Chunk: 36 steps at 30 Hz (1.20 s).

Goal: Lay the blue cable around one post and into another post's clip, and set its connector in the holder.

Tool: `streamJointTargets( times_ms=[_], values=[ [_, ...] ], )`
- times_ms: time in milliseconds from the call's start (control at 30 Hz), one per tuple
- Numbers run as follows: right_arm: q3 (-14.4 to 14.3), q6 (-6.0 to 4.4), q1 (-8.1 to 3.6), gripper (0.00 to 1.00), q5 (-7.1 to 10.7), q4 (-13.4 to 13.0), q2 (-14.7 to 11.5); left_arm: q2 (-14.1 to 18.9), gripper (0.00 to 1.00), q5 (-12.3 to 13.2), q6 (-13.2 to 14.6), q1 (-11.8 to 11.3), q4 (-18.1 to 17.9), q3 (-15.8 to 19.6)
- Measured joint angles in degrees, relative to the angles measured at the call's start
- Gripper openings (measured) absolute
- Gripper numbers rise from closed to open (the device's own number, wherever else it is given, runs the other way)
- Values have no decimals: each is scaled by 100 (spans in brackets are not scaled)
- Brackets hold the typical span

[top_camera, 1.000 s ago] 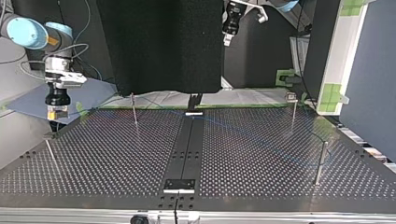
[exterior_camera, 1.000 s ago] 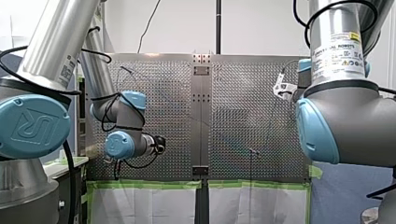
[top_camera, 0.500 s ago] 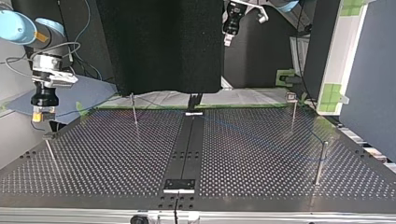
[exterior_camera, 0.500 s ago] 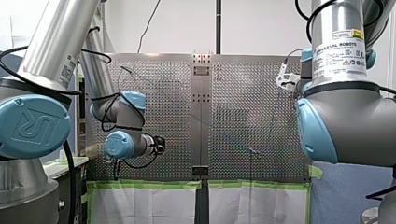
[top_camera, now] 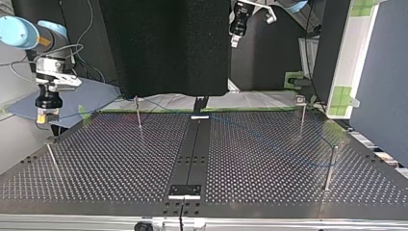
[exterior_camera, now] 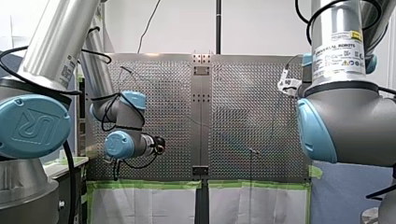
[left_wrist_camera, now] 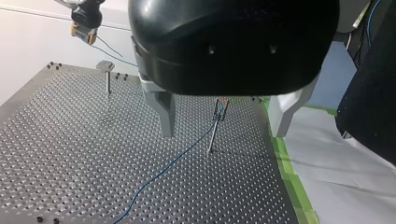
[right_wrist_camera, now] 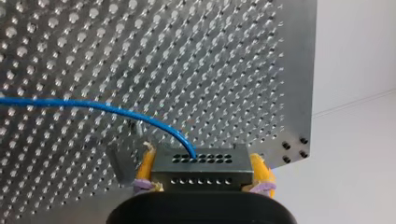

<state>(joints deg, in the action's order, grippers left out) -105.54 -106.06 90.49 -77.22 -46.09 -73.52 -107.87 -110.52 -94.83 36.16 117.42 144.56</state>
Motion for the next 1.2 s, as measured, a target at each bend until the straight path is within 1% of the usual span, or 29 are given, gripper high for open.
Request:
streamJointTargets(
  times_ms=[67,167,267,300,400,500,600,667,767,900,1100,1200],
  values=[
    [68,70,-28,0,3,69,76,0,100,0,0,1,5,0],
    [212,213,-59,0,4,212,222,0,100,0,0,0,8,0],
    [366,367,-83,0,2,367,357,0,100,1,0,0,6,-3],
    [434,436,-90,0,-2,434,410,0,100,0,-1,-1,6,-7],
    [596,598,-101,0,-13,597,536,0,100,-3,-5,-1,31,-30],
    [740,733,-102,0,-18,741,597,0,100,-29,-3,-2,125,-65],
    [885,802,-104,0,-11,888,615,0,100,-79,-1,-2,211,-92],
    [967,829,-109,0,-4,982,619,0,100,-105,-1,-3,238,-99],
    [1098,928,-120,0,2,1141,621,0,100,-146,-10,-8,270,-106],
    [1212,1099,-155,0,4,1354,623,0,100,-199,-16,-10,346,-127],
    [1239,1219,-201,0,-6,1640,649,0,100,-213,-17,-10,385,-138],
    [1248,1231,-202,0,-10,1684,712,0,100,-213,-18,-11,388,-137]
  ],
)
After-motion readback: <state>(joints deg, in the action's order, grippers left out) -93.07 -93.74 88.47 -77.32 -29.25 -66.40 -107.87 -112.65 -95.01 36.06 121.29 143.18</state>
